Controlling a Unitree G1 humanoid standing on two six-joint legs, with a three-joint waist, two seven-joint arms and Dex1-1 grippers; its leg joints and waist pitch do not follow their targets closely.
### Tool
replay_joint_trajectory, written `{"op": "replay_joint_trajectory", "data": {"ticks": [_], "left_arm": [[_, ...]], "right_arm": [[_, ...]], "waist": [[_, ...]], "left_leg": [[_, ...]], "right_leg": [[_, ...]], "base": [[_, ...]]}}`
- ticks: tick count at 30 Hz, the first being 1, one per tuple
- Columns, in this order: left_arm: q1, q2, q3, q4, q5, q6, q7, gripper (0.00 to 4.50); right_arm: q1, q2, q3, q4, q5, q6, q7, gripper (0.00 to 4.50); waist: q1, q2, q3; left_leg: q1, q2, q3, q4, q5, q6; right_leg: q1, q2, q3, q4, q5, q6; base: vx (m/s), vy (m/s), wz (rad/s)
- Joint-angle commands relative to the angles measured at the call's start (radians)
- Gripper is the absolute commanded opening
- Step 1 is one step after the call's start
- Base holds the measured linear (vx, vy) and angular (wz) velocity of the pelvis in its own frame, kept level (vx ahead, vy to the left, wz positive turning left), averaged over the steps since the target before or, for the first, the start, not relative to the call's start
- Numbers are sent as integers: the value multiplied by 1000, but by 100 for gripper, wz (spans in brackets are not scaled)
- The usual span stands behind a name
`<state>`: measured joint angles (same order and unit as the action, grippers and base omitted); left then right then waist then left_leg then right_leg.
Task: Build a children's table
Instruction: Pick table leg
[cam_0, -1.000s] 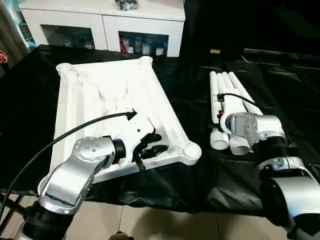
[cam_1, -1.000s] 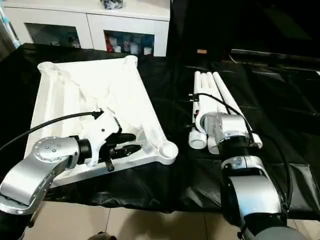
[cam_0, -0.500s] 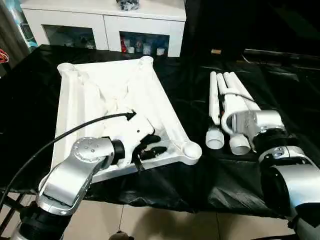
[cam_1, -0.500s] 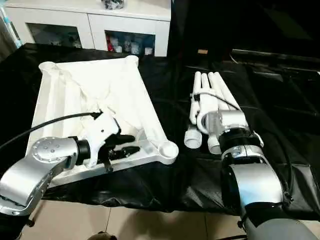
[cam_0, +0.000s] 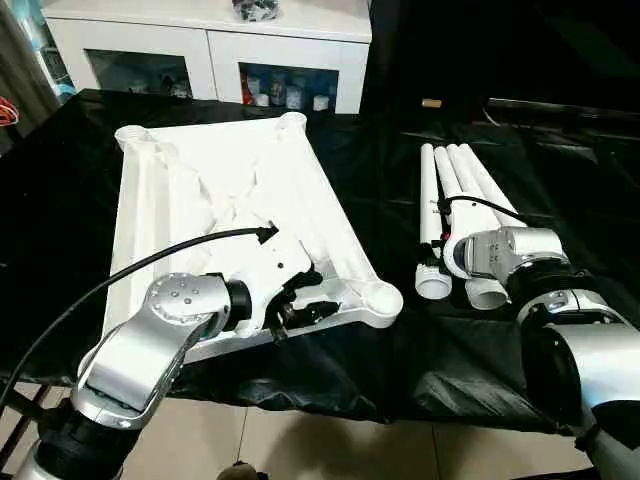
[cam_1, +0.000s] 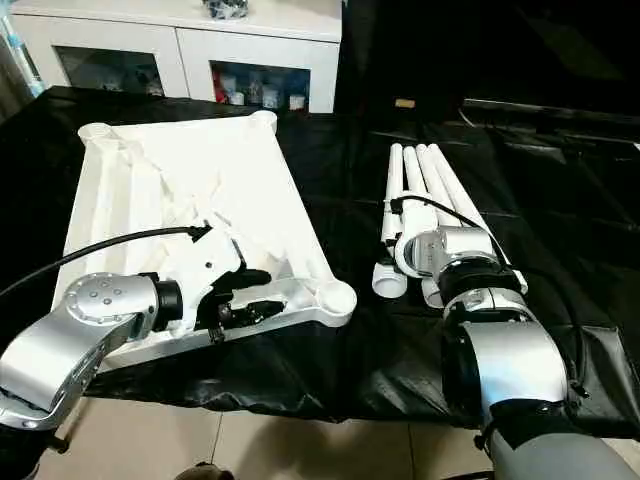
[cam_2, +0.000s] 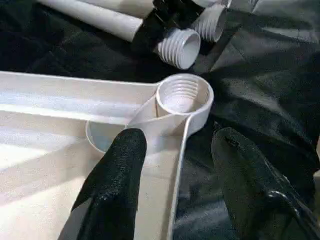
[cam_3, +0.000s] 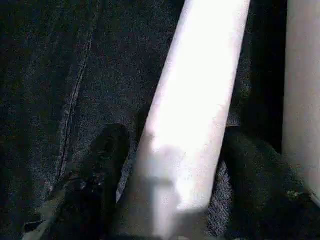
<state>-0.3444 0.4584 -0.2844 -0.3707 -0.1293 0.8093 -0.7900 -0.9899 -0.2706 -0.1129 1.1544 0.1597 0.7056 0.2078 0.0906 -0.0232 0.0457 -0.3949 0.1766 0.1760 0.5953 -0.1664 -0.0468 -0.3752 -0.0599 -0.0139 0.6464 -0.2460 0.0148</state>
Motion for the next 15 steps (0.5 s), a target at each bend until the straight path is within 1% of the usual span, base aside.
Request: {"op": "replay_joint_trajectory", "data": {"ticks": [1,2,4,5,6,8,9,10,11,12,13,14,15], "left_arm": [[-21,-7,-9,-2,5,1,20,278],[-25,-9,-9,2,6,1,23,278],[-32,-18,-8,15,2,-1,26,292],[-37,-22,-9,25,0,-9,26,308],[-41,-26,-11,34,0,-16,26,308],[-48,-37,-9,51,-4,-19,34,323],[-50,-42,-7,56,-8,-19,35,323],[-56,-54,-3,64,-11,-16,45,347],[-59,-57,-2,67,-13,-15,48,355],[-63,-67,3,75,-9,-20,62,358],[-65,-69,4,79,-7,-24,67,358],[-74,-85,14,102,7,-43,98,366],[-91,-116,36,140,11,-67,130,378]], "right_arm": [[-11,-8,-15,25,1,-10,5,284],[-12,-9,-15,29,0,-13,6,284],[-10,-12,-18,35,2,-15,9,257],[-8,-14,-20,41,0,-19,10,247],[-6,-16,-24,46,-1,-22,9,247],[-2,-22,-29,53,-3,-30,7,226],[-2,-24,-30,54,-3,-33,7,226],[0,-28,-37,53,2,-33,8,207],[1,-29,-39,53,3,-33,9,203],[3,-31,-45,51,6,-34,10,199],[4,-31,-47,51,8,-34,11,199],[10,-34,-53,43,13,-40,18,195],[25,-36,-57,22,20,-58,50,193]], "waist": [[1,2,-62],[0,3,-62],[-1,1,-62],[0,6,-63],[-1,5,-63],[-1,15,-64],[-3,17,-63],[-3,20,-63],[-4,18,-63],[-3,19,-63],[-4,17,-63],[-5,22,-63],[-7,15,-63]], "left_leg": [[26,40,-7,-59,-113,-45],[26,39,-7,-59,-113,-45],[25,39,-7,-58,-108,-42],[25,39,-7,-57,-106,-42],[26,38,-6,-57,-109,-42],[28,38,-8,-57,-120,-50],[28,38,-8,-58,-133,-56],[28,39,-9,-58,-143,-61],[29,38,-8,-58,-150,-61],[29,38,-9,-58,-153,-63],[28,38,-9,-59,-155,-62],[27,39,-11,-59,-155,-63],[27,39,-9,-58,-158,-58]], "right_leg": [[32,-62,25,-64,62,-225],[32,-61,25,-63,67,-225],[33,-61,25,-63,75,-227],[33,-61,25,-62,78,-228],[32,-60,25,-64,81,-229],[31,-59,24,-63,83,-232],[31,-57,24,-65,83,-233],[32,-58,24,-64,79,-235],[31,-58,24,-66,75,-236],[33,-58,24,-65,72,-238],[33,-58,24,-66,70,-238],[35,-59,24,-65,75,-239],[36,-58,24,-68,79,-239]], "base": [[0,0,0],[0,0,0],[0,0,0],[0,0,0],[0,0,0],[0,0,0],[0,0,0],[0,0,0],[0,0,0],[0,0,0],[0,0,0],[0,0,0],[0,0,0]]}}
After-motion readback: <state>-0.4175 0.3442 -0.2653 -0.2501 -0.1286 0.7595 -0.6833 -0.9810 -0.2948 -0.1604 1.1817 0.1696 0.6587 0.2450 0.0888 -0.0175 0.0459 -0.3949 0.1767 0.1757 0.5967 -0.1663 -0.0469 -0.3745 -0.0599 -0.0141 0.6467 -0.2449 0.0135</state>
